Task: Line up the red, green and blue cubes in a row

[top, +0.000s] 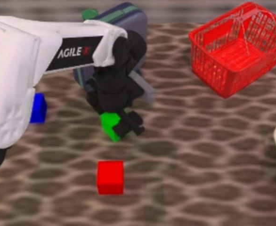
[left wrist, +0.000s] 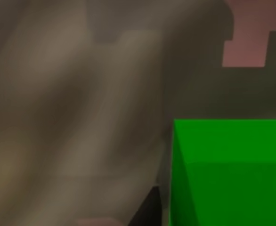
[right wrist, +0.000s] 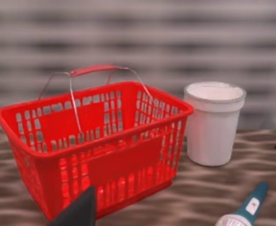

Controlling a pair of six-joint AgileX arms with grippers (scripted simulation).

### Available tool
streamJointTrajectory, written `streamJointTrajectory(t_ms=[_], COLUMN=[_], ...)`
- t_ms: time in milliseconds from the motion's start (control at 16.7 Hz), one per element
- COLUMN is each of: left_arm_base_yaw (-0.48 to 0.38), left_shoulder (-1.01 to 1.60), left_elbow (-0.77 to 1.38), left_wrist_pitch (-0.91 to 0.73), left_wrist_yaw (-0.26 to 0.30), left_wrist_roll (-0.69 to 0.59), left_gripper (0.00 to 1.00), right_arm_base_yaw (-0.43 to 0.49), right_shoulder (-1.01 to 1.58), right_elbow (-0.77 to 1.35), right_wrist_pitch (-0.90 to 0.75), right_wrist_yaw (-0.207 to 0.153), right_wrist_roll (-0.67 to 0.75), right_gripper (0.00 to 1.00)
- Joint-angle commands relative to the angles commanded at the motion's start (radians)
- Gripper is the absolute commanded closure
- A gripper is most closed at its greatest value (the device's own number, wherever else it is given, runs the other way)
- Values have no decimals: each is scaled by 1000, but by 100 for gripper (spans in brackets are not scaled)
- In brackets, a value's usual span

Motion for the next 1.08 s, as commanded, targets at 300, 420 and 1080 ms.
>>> streamJointTrajectory(t_ms=[300,420,1080], left_arm_base_yaw=[0,0,5], left_shoulder=[0,0,-24], left_elbow=[0,0,52], left_wrist_pitch=[0,0,-73], left_wrist_yaw=[0,0,1], left_wrist_roll=[0,0,1], left_gripper=[98,100,100], right_arm_base_yaw=[0,0,0], right_shoulder=[0,0,0], right_elbow=[0,0,0], right_wrist_pitch=[0,0,0], right_wrist_yaw=[0,0,0], right_wrist_roll=[0,0,0], right_gripper=[0,0,0])
